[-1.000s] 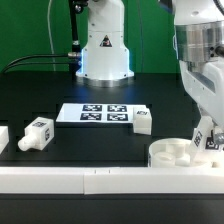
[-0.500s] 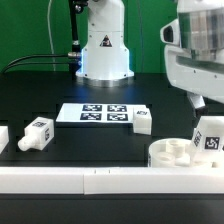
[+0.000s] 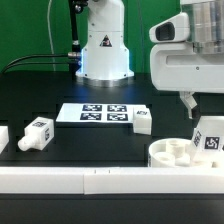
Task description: Assemble stool
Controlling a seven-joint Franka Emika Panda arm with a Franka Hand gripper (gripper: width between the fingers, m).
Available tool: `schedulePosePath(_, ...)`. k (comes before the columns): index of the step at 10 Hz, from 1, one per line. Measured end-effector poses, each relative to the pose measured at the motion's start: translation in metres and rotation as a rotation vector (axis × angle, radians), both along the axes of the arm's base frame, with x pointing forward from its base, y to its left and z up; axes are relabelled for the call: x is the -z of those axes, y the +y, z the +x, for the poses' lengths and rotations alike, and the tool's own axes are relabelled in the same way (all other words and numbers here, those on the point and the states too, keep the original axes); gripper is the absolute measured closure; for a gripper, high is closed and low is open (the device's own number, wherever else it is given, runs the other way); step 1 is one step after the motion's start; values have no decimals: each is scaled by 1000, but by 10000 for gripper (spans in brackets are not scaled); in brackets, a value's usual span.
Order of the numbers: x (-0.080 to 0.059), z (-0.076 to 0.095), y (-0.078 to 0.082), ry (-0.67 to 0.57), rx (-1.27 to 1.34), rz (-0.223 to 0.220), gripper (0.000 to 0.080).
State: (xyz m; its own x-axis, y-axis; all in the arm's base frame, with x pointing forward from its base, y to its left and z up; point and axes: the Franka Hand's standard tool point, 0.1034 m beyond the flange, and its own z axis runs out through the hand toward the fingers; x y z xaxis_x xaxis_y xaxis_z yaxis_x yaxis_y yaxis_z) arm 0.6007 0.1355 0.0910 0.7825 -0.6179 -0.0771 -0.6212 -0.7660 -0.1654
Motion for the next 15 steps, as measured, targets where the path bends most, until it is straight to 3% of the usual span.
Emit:
schedulePosePath(2,-7,1,-1,-67,-386,-72,150)
schedulePosePath(4,-7,0,-3,-115,-738,-101,150)
schedulePosePath(8,-3,-1,-5,-142,-1008,-118,150)
schedulePosePath(10,-1,-2,-5,-185,-1375,-177,150)
schedulePosePath(12,-1,-1,-12,-204,-1742,-207,150)
schedulePosePath(15,-1,0,-19,-204,-1893,-223,150)
